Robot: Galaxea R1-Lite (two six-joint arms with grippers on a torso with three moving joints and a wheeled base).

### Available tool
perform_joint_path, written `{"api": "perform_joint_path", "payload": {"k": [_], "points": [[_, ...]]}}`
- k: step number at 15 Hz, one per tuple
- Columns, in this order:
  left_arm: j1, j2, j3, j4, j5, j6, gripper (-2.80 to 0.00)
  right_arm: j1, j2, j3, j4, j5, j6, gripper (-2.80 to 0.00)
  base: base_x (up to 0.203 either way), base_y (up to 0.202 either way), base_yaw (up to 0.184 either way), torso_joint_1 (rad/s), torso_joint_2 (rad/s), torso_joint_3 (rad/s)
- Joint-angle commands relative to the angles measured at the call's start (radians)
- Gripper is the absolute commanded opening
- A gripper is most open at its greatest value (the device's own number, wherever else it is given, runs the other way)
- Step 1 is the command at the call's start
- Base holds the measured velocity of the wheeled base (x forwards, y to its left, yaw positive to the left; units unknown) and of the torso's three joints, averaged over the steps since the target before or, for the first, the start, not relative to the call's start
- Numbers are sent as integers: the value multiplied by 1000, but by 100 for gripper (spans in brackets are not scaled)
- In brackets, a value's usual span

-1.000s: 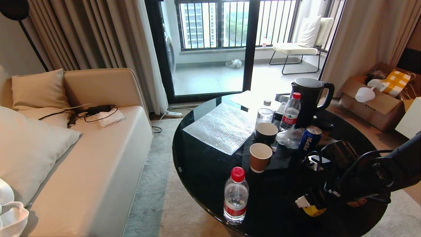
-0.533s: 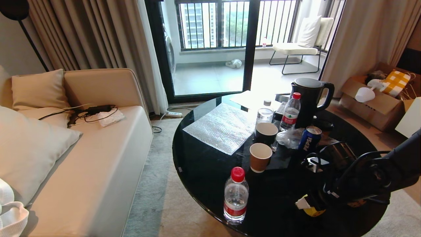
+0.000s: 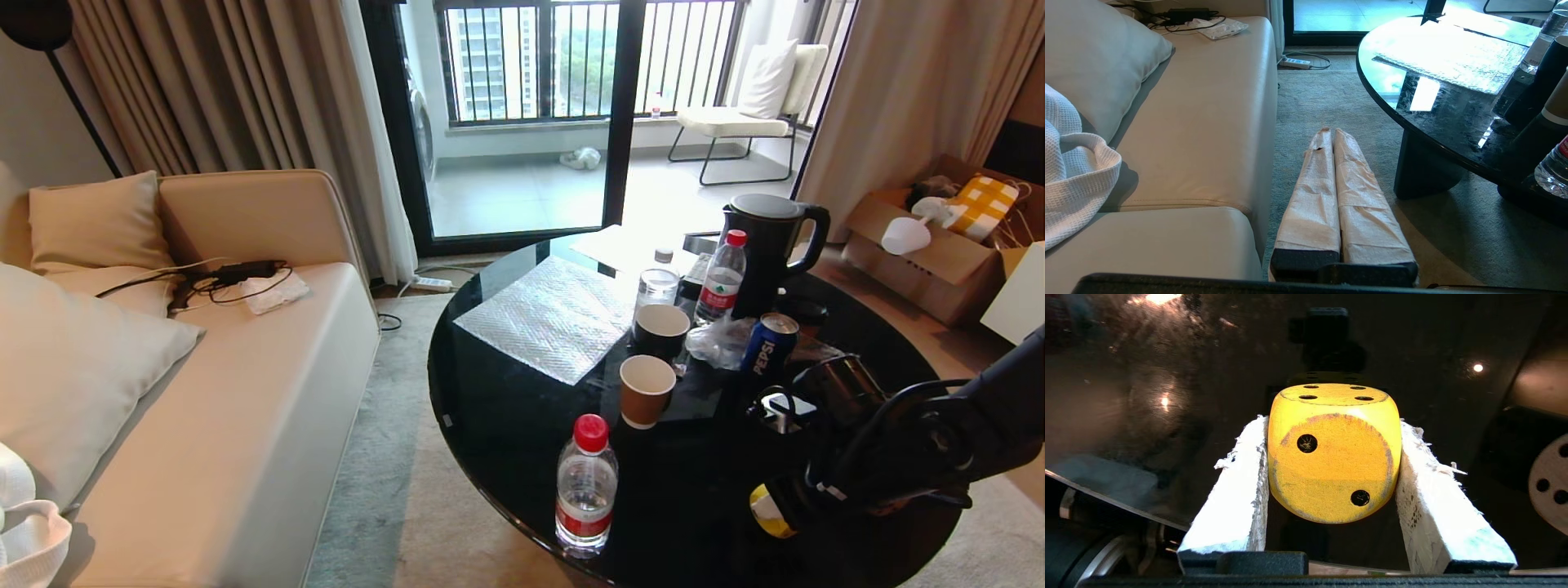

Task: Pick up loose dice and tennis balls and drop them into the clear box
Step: Pick up toys out of the box, then put the toys in the box

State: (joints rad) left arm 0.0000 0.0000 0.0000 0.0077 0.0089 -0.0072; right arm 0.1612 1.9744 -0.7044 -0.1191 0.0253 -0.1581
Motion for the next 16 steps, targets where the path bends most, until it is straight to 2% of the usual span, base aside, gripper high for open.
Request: {"api": "perform_joint_path", "payload": {"k": [1, 5, 8, 12, 16], "points": [[0, 0, 1, 0, 0, 0, -280, 0, -18, 7, 0, -3, -3, -280, 0, 0, 0, 0, 0, 0], [0, 0, 0, 0, 0, 0, -280, 0, -146, 28, -11, -7, 5, -280, 0, 0, 0, 0, 0, 0], [0, 0, 0, 0, 0, 0, -280, -11, -357, 77, -18, -7, 49, -280, 0, 0, 0, 0, 0, 0], [0, 0, 0, 0, 0, 0, -280, -14, -741, 220, -8, -54, 100, -280, 0, 0, 0, 0, 0, 0], [0, 0, 0, 0, 0, 0, -280, -16, -1213, 338, 137, -103, 116, -280, 0, 0, 0, 0, 0, 0]]}}
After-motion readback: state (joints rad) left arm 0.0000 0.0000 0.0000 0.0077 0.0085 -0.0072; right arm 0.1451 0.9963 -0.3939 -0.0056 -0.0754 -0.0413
